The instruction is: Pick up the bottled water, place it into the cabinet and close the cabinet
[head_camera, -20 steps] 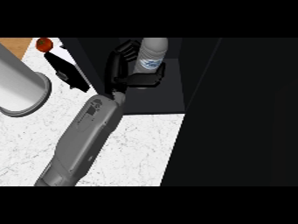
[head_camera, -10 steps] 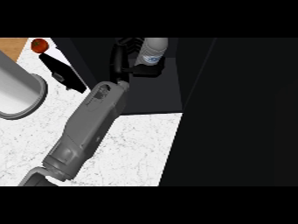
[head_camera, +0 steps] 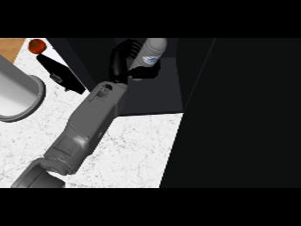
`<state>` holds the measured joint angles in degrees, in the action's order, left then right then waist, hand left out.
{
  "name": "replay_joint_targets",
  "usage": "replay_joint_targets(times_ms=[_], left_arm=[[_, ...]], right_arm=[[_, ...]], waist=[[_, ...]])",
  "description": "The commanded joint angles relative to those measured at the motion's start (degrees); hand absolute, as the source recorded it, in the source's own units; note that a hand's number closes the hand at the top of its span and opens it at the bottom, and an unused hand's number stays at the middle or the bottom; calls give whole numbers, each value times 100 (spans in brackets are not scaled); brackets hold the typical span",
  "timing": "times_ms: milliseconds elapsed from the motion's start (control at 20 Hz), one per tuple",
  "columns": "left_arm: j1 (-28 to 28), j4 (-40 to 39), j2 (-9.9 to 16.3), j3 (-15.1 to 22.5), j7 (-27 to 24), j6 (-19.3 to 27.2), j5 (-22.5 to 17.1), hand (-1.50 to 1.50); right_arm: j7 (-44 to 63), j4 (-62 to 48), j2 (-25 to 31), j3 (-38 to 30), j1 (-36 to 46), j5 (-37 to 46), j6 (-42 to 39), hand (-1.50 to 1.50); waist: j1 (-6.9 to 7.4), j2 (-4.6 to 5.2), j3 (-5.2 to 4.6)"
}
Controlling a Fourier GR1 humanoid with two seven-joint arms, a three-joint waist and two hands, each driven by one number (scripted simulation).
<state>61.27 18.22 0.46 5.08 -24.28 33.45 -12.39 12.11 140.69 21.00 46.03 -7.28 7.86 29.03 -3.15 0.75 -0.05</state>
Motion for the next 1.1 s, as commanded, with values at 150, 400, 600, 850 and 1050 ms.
replay_joint_targets(times_ms=[150, 400, 600, 850, 1050], left_arm=[[238, -662, -43, -221, -296, 260, -27, 150], [217, -988, 117, -298, -525, 206, 74, 150], [344, -1236, 11, -191, -503, 694, 257, -150], [255, -1502, 59, 57, -419, 683, 553, -150], [420, -1548, -42, 48, -231, 1072, 562, -150]], right_arm=[[-20, 556, 252, 148, -232, 162, -105, -150], [54, 445, 196, 7, -21, -17, -117, -150], [-52, 368, 176, -7, 102, -61, -143, -150], [-103, 200, 138, 182, -29, 18, -71, -150], [129, 474, 253, 40, 58, 26, -95, -150]], waist=[[-101, 23, 1], [-106, 76, -4], [-153, 88, -1], [-85, 51, -2], [-165, 70, -9]])
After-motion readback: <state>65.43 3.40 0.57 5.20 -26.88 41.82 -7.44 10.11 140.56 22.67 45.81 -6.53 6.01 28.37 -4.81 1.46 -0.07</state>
